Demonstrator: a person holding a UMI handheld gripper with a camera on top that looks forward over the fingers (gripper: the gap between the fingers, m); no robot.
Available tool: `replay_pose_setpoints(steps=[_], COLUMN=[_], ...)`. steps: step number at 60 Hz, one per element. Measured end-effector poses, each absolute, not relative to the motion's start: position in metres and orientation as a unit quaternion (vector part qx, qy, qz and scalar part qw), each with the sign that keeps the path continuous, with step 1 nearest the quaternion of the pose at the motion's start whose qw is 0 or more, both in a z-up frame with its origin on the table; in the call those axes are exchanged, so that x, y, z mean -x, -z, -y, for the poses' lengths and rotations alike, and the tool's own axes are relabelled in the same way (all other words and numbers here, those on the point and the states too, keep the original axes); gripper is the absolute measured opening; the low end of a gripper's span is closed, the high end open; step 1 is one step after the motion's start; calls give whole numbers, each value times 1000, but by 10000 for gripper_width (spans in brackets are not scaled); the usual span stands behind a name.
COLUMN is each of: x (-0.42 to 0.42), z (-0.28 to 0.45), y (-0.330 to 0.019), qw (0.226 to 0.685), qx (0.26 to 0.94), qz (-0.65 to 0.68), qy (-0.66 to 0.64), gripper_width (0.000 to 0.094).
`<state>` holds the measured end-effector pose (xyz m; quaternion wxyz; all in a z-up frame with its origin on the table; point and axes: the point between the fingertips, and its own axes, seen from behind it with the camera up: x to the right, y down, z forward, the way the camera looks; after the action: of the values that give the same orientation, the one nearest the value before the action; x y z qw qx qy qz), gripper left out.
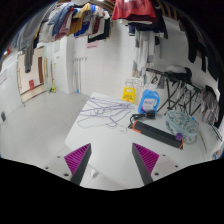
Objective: Unplug charger
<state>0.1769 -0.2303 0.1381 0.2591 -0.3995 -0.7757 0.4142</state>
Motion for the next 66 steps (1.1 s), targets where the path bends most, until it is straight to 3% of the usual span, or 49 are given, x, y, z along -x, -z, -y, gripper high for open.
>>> replay_pose_setpoints(steps=[12, 21, 33, 66], x=[-103, -45, 9, 148], z=[154, 56, -29, -29], y=[-133, -120, -99, -37], qw=[305, 337, 362, 352], qx=[492, 559, 607, 600], qz=[717, 664, 618, 608], qy=[-389, -364, -343, -383], gripper_width=[853, 852, 858, 825])
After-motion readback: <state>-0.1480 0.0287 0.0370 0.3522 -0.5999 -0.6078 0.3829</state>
